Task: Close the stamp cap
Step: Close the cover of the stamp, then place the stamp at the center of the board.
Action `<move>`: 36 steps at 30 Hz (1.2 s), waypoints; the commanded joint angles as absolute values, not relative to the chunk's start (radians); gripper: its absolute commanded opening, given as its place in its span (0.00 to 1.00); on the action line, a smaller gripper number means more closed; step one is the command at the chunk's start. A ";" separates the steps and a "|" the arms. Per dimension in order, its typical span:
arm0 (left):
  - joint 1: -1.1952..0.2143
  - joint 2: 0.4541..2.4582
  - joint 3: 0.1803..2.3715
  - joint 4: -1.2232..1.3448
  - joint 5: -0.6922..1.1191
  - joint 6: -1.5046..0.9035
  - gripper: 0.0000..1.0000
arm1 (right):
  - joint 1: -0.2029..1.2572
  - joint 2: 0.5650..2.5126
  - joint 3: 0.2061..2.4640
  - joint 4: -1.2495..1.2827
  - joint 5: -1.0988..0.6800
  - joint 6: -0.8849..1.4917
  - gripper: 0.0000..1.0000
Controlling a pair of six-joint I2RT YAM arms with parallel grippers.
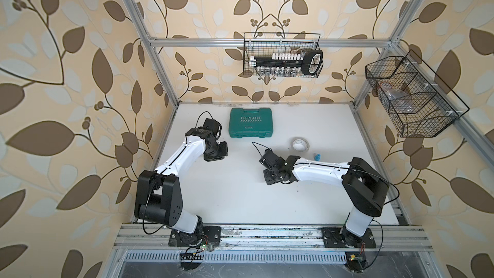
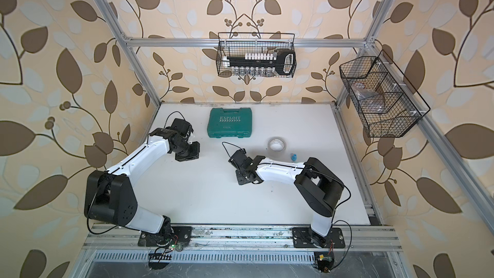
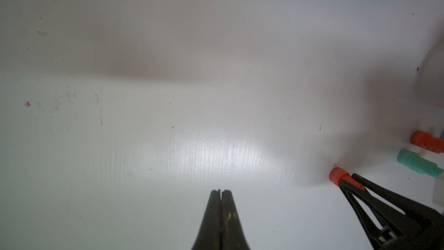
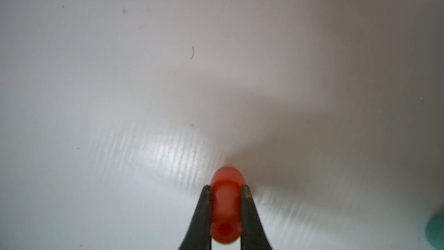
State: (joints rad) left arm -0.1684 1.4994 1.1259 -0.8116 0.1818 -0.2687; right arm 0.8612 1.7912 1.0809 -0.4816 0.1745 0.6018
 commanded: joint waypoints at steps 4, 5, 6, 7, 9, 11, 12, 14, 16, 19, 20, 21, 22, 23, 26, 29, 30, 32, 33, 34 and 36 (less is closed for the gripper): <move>-0.164 1.494 1.135 -0.826 0.193 -0.265 0.03 | 0.681 1.873 1.026 -0.757 0.123 0.505 0.00; -0.165 1.495 1.135 -0.825 0.194 -0.265 0.04 | 0.658 1.869 1.035 -0.760 0.126 0.490 0.00; -0.164 1.497 1.136 -0.825 0.195 -0.265 0.04 | 0.637 1.867 1.041 -0.762 0.126 0.476 0.00; -0.164 1.498 1.138 -0.826 0.194 -0.263 0.04 | 0.620 1.867 1.047 -0.766 0.126 0.467 0.00; -0.164 1.498 1.140 -0.828 0.193 -0.262 0.04 | 0.595 1.865 1.067 -0.778 0.126 0.452 0.00; -0.164 1.493 1.140 -0.828 0.189 -0.262 0.04 | 0.589 1.861 1.086 -0.792 0.124 0.442 0.00; -0.165 1.492 1.140 -0.827 0.187 -0.263 0.04 | 0.588 1.858 1.096 -0.800 0.123 0.442 0.00; -0.164 1.491 1.140 -0.827 0.186 -0.262 0.04 | 0.588 1.846 1.111 -0.802 0.103 0.439 0.03; -0.164 1.490 1.140 -0.827 0.186 -0.262 0.04 | 0.589 1.837 1.129 -0.804 0.083 0.440 0.10; -0.164 1.491 1.139 -0.828 0.190 -0.263 0.04 | 0.588 1.829 1.177 -0.830 0.089 0.439 0.17; -0.164 1.489 1.138 -0.828 0.188 -0.262 0.04 | 0.588 1.823 1.195 -0.840 0.093 0.438 0.19; -0.164 1.485 1.136 -0.828 0.187 -0.262 0.04 | 0.588 1.816 1.210 -0.849 0.099 0.435 0.20; -0.164 1.482 1.134 -0.828 0.184 -0.264 0.04 | 0.588 1.809 1.223 -0.854 0.100 0.433 0.21; -0.164 1.478 1.134 -0.828 0.181 -0.265 0.04 | 0.587 1.802 1.239 -0.858 0.097 0.429 0.22; -0.164 1.475 1.132 -0.828 0.172 -0.265 0.04 | 0.588 1.788 1.281 -0.883 0.098 0.418 0.25; -0.164 1.470 1.130 -0.828 0.167 -0.267 0.04 | 0.587 1.767 1.314 -0.915 0.112 0.403 0.28; -0.164 1.468 1.129 -0.828 0.164 -0.266 0.04 | 0.586 1.755 1.323 -0.926 0.118 0.396 0.29; -0.164 1.466 1.128 -0.825 0.164 -0.271 0.05 | 0.575 1.712 1.327 -0.938 0.126 0.389 0.30; -0.164 1.465 1.126 -0.821 0.166 -0.278 0.06 | 0.562 1.684 1.324 -0.938 0.131 0.385 0.32; -0.164 1.464 1.124 -0.815 0.172 -0.285 0.09 | 0.546 1.652 1.320 -0.936 0.132 0.374 0.34; -0.164 1.456 1.120 -0.798 0.185 -0.298 0.20 | 0.503 1.596 1.308 -0.923 0.143 0.351 0.41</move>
State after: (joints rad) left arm -0.1684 1.5002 1.1259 -0.8097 0.1795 -0.2802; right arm 0.5518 1.6875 1.2984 -0.8978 0.1059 0.3847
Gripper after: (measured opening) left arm 0.154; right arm 0.380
